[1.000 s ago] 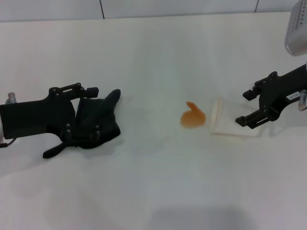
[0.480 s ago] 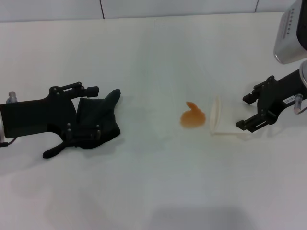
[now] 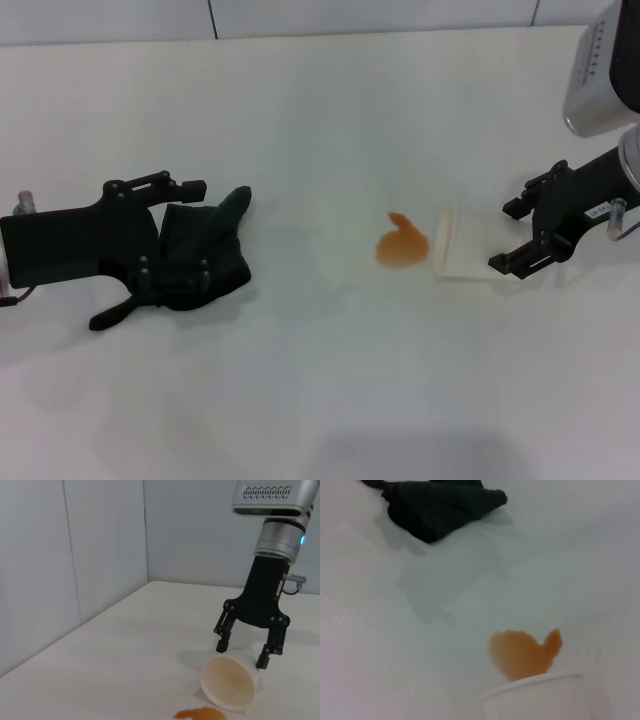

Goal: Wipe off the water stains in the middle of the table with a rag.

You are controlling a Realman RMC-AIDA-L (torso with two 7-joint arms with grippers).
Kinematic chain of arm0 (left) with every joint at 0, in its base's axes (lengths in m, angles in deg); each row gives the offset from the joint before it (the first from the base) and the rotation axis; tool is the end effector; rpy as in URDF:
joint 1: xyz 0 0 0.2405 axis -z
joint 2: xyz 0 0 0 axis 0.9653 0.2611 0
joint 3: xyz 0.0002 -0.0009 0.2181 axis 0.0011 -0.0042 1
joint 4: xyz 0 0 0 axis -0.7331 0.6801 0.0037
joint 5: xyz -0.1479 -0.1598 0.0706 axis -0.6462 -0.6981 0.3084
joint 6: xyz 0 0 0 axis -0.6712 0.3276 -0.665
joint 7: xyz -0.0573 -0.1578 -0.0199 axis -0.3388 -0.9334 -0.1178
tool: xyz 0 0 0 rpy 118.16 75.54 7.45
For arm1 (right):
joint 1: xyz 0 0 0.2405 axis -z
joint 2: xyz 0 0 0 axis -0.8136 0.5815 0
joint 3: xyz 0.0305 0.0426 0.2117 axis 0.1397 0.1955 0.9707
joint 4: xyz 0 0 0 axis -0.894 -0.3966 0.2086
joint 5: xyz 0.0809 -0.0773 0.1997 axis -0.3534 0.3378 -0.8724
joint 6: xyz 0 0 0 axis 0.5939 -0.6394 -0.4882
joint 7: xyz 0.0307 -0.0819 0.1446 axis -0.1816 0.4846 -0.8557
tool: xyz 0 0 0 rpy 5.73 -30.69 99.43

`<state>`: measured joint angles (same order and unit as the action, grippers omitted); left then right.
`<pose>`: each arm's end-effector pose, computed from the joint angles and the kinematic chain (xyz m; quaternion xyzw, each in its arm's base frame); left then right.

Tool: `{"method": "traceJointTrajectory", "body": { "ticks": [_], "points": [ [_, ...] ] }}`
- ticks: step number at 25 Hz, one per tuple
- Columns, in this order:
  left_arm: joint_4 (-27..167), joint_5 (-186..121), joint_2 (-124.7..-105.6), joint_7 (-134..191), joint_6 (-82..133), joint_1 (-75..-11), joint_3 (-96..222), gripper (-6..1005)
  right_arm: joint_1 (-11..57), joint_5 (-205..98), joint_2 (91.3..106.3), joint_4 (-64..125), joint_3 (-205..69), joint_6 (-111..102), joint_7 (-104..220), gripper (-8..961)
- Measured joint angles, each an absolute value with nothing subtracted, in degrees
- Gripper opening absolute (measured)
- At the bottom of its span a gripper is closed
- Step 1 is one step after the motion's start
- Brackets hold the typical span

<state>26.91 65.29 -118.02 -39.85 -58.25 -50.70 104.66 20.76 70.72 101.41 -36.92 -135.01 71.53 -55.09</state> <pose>-0.2422 0.3220 0.0153 -0.9607 -0.0994 -0.2114 0.1498 0.1756 0.3725 0.0097 -0.9717 0.1385 -0.1341 0.1361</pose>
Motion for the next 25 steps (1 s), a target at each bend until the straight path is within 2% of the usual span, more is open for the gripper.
{"method": "traceJointTrajectory", "body": {
  "ticks": [25],
  "points": [
    [26.9,65.3,-118.02,-39.8,-57.8,-50.7,104.7,890,20.1,72.2,101.4,-37.1,-136.7,71.8,-57.6,756]
  ]
}}
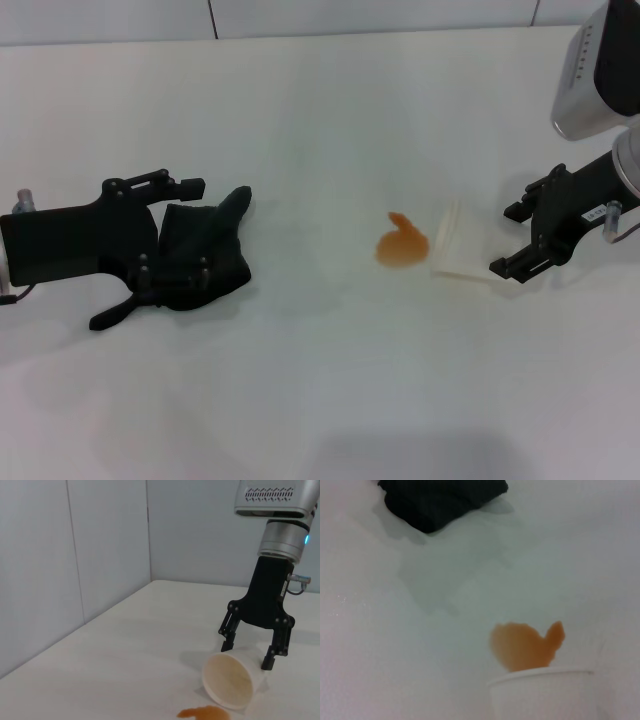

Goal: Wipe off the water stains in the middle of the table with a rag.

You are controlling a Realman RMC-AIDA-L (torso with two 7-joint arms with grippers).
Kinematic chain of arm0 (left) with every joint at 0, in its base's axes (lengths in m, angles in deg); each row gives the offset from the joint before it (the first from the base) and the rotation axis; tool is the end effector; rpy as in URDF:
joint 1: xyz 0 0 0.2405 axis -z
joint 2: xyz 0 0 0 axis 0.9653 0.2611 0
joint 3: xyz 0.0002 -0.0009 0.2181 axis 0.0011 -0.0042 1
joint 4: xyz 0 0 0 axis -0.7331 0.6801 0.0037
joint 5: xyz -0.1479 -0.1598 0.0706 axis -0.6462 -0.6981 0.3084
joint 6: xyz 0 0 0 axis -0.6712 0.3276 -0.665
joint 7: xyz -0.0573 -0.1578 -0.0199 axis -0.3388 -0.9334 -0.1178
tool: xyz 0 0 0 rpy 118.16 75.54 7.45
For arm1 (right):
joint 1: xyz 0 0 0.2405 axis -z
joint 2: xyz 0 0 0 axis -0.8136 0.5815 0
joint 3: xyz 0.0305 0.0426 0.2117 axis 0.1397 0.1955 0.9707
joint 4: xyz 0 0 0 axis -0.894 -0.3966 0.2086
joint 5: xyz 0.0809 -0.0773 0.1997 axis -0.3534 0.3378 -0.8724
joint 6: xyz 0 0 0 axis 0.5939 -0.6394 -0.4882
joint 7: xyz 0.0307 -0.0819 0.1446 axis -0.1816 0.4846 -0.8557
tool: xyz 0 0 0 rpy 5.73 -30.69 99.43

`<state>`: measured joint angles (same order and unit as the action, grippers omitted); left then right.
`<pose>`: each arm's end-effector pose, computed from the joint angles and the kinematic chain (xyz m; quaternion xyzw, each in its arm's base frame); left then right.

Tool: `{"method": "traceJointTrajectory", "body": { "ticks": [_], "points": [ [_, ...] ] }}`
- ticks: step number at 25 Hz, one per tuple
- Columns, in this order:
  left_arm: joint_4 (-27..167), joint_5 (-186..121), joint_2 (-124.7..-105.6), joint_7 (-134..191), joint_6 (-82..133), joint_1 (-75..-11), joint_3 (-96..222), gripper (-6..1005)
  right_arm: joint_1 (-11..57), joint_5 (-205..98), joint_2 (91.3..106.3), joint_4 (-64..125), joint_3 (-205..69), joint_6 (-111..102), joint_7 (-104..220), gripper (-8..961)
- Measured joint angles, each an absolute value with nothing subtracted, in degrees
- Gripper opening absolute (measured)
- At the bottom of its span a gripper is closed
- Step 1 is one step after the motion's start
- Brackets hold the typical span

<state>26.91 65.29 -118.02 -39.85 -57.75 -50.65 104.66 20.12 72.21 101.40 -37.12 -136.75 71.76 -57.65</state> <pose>-0.2427 0.3234 0.0154 -0.9605 -0.1001 -0.2096 0.1535 0.1736 0.3717 0.0058 -0.9687 0.1444 -0.1510 0.1343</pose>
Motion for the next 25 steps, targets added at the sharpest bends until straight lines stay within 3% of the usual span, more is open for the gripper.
{"method": "traceJointTrajectory", "body": {
  "ticks": [6,11,25],
  "points": [
    [26.9,65.3,-117.97,-39.8,-57.8,-50.5,104.7,890,20.1,72.0,101.32,-37.2,-136.1,71.9,-57.8,765],
    [26.9,65.3,-118.03,-39.8,-57.8,-50.5,104.7,890,20.1,72.0,101.32,-37.2,-135.6,72.0,-58.0,827],
    [26.9,65.3,-118.04,-39.6,-57.8,-50.5,104.7,890,20.1,71.7,101.44,-36.8,-136.6,71.6,-58.0,837]
  ]
}}
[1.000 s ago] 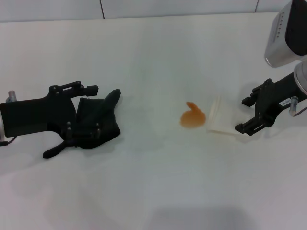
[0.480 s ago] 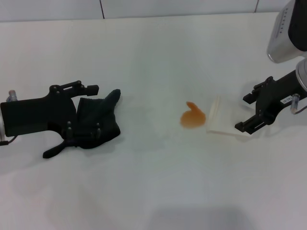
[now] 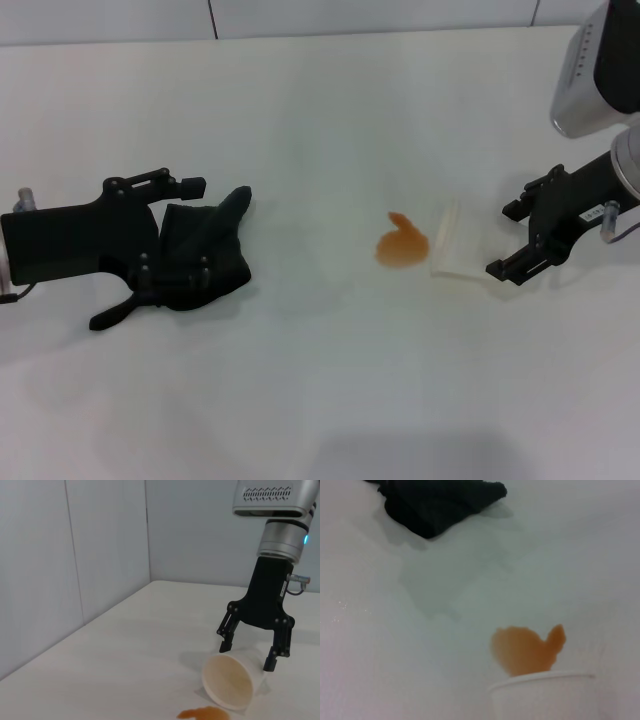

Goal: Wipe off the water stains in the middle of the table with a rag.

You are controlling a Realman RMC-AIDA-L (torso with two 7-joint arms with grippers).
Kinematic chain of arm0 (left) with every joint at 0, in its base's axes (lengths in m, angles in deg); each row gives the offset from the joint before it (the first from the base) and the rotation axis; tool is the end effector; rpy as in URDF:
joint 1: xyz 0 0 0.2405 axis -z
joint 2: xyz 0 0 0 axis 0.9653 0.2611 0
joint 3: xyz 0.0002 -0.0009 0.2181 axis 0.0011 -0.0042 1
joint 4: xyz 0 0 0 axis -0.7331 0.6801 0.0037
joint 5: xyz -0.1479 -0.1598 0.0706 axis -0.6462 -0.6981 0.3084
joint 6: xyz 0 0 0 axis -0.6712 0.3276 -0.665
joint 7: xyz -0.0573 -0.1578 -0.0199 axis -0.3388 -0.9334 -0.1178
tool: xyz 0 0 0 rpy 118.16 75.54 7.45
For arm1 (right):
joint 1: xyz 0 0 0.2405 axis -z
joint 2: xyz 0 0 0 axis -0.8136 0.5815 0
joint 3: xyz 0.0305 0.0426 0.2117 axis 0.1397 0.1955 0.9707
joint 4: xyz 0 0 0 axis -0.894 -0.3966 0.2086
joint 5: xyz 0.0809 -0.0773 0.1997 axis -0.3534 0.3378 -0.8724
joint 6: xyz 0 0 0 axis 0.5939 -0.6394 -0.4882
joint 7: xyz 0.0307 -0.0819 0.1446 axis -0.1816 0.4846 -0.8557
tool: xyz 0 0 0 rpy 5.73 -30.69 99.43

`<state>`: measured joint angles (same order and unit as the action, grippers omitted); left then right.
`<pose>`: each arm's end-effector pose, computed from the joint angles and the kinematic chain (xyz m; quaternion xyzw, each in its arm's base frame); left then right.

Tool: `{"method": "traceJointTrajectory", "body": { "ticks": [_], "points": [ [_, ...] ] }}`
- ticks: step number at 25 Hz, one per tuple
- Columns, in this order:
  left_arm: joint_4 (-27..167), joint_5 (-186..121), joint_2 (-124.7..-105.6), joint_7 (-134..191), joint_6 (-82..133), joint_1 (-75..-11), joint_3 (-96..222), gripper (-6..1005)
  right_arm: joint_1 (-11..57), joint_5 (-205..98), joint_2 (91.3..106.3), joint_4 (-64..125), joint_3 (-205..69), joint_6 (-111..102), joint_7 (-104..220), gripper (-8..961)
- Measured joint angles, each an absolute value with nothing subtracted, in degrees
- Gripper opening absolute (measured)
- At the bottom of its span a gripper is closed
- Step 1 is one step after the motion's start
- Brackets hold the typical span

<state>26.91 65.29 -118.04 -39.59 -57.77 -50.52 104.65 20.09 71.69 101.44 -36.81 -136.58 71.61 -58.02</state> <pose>-0.2419 0.3239 0.0153 -0.9608 -0.0968 -0.2096 0.1535 0.1731 0.3718 0.0050 -0.9687 0.1502 -0.1454 0.1336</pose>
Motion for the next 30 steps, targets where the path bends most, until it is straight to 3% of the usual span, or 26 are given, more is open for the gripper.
{"method": "traceJointTrajectory", "body": {
  "ticks": [30],
  "points": [
    [27.0,65.3,-118.29,-39.6,-57.7,-50.5,104.7,889,20.2,72.2,101.5,-34.5,-136.6,69.9,-59.5,828]
  ]
}}
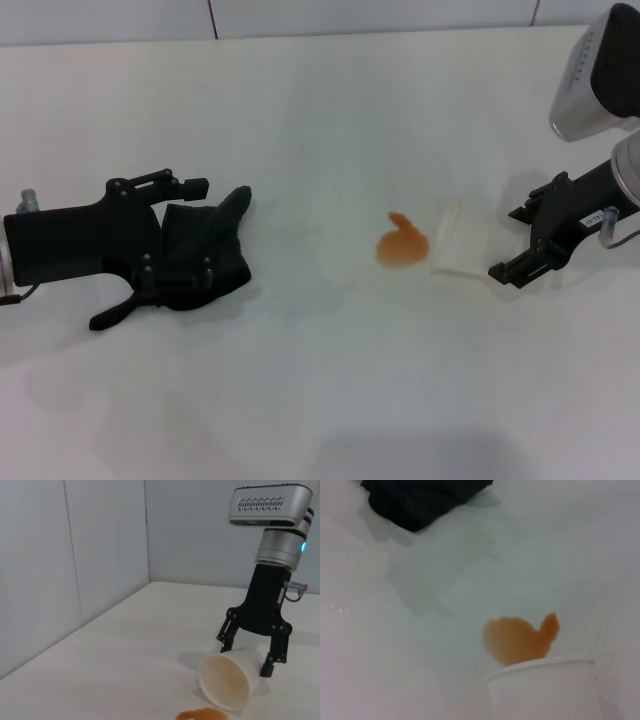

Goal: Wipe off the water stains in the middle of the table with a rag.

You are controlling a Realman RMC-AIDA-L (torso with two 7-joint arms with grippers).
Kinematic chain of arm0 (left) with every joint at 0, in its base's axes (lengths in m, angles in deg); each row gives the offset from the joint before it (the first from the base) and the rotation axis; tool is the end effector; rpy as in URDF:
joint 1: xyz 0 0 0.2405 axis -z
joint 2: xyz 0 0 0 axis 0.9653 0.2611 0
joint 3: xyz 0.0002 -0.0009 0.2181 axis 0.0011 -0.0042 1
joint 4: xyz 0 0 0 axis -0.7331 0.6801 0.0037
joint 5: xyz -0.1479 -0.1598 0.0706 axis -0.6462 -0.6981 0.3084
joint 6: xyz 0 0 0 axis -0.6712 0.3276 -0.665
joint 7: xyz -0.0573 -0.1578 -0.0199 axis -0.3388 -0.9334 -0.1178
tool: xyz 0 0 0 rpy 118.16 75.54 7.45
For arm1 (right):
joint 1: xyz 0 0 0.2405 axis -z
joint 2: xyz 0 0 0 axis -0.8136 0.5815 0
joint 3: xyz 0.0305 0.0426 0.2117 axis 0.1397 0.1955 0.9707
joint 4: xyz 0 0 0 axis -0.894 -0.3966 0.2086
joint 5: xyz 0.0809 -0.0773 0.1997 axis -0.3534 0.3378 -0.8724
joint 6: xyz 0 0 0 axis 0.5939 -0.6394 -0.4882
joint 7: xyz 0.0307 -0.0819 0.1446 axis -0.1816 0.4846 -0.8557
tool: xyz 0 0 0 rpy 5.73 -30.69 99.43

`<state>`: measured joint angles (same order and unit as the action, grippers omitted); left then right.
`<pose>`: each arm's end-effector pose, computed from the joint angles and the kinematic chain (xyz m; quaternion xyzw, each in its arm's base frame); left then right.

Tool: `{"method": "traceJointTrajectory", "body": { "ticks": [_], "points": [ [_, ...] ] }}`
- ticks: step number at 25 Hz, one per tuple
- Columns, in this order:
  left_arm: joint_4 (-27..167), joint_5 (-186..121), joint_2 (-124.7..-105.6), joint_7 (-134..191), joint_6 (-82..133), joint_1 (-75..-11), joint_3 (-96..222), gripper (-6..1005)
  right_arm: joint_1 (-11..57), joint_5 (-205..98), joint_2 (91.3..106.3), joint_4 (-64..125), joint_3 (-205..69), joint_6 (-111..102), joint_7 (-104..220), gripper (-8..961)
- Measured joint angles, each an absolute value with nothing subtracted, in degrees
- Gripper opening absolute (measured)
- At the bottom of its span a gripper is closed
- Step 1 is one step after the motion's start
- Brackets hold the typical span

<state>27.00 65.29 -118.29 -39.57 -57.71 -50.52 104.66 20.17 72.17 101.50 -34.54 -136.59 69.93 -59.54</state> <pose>-0.2412 0.3234 0.0135 -0.9604 -0.0979 -0.2114 0.1525 0.1830 0.3731 0.0009 -0.9635 0.1759 -0.1470 0.1383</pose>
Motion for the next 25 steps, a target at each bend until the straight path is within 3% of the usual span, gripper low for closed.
{"method": "traceJointTrajectory", "body": {
  "ticks": [11,25],
  "points": [
    [27.0,65.3,-118.3,-39.5,-57.7,-50.5,104.7,889,20.1,73.7,101.48,-34.6,-136.7,69.9,-60.4,756],
    [27.0,65.3,-118.28,-39.4,-57.7,-50.4,104.7,889,20.3,73.6,101.48,-35.7,-136.7,70.1,-60.9,746]
  ]
}}
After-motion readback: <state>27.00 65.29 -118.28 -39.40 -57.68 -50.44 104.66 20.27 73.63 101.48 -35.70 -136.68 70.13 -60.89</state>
